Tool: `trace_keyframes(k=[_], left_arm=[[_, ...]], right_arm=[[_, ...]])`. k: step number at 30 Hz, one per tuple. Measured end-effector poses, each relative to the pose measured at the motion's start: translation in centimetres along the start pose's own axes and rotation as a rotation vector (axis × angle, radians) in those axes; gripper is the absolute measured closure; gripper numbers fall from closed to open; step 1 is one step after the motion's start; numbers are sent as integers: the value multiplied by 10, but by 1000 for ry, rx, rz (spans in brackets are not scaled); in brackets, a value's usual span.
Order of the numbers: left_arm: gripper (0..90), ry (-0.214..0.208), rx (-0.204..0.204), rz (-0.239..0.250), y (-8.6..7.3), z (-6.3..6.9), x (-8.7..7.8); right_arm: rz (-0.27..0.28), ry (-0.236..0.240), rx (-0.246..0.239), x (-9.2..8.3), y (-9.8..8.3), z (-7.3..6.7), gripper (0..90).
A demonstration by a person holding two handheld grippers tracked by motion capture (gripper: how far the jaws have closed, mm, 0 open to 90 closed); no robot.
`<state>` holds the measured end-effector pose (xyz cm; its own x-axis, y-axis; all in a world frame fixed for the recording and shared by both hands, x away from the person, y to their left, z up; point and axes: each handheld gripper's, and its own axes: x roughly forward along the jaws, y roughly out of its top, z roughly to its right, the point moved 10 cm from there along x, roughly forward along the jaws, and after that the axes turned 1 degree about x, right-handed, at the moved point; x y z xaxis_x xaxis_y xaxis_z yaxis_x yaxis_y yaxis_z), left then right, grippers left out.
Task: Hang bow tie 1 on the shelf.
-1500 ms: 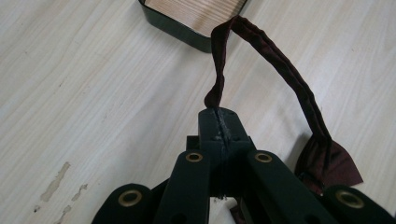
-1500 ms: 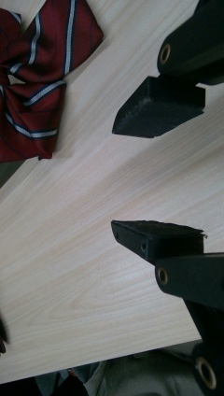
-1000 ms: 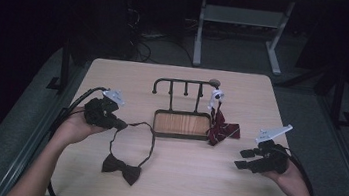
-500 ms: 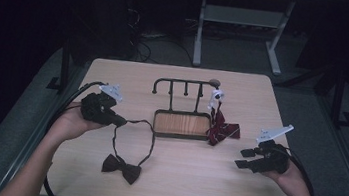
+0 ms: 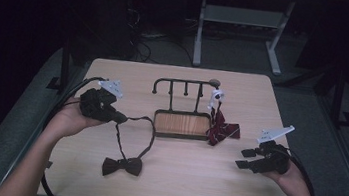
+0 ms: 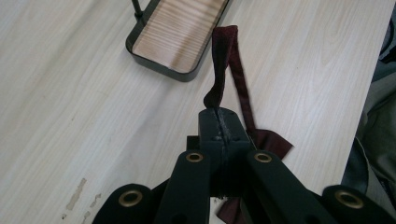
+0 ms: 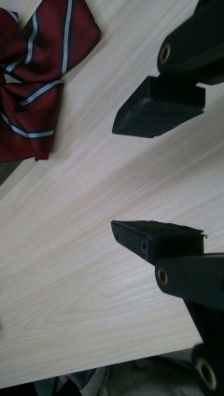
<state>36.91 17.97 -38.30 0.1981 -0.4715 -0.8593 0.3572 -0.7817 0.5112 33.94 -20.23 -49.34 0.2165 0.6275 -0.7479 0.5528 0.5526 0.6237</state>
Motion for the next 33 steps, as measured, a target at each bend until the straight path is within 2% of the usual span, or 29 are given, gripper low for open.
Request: trace_keyframes(k=[5,33], left_arm=[[900,7,12,-2,6,0,-5],[900,23,36,-10,48,-9,-13]], right_arm=[[-4,0,-2,1,0,0,422],[16,1,-4,-3,0,2,413]])
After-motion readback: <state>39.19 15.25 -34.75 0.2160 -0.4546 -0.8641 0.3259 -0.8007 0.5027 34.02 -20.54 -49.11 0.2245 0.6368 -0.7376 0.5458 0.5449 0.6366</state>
